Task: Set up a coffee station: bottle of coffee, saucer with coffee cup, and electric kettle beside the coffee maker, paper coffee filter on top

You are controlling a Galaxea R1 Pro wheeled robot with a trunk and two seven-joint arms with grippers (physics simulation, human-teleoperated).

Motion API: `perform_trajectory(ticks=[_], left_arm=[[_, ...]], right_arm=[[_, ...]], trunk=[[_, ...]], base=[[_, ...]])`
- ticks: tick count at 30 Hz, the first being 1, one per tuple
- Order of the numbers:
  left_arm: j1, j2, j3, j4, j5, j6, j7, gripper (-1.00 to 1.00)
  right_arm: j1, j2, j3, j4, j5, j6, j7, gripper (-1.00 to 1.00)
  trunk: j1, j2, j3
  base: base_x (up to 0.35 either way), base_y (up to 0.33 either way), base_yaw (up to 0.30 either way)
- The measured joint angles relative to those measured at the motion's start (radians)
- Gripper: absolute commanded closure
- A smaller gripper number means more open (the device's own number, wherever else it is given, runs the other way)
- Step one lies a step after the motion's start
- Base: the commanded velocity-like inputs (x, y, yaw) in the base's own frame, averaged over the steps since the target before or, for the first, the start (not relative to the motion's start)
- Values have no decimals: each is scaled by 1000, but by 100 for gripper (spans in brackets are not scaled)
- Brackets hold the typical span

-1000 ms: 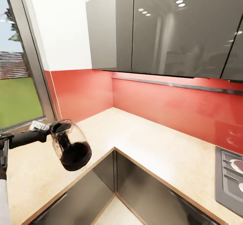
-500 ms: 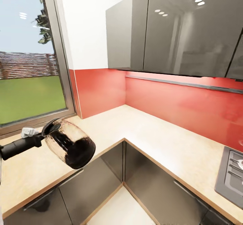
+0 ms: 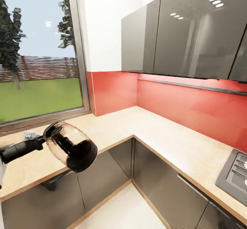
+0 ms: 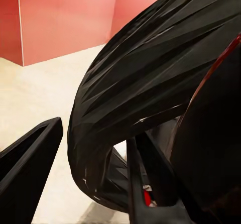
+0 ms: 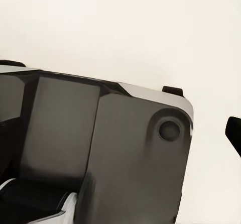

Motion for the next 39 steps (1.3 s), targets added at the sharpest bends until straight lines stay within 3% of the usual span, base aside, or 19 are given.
perform_trajectory(ticks=[10,18,39], left_arm=[[0,1,11,4,0,-1,0,100],[0,1,34,4,0,-1,-1,100],[0,0,35,5,0,-1,-1,100]], right_arm=[[0,-1,-1,1,-1,0,0,-100],[0,-2,0,1,-2,0,0,-100],[0,0,0,1,-2,2,0,-100]], trunk=[[0,0,11],[-1,0,19],[-1,0,17]], base=[[-290,0,214],[-19,0,227],[0,0,272]])
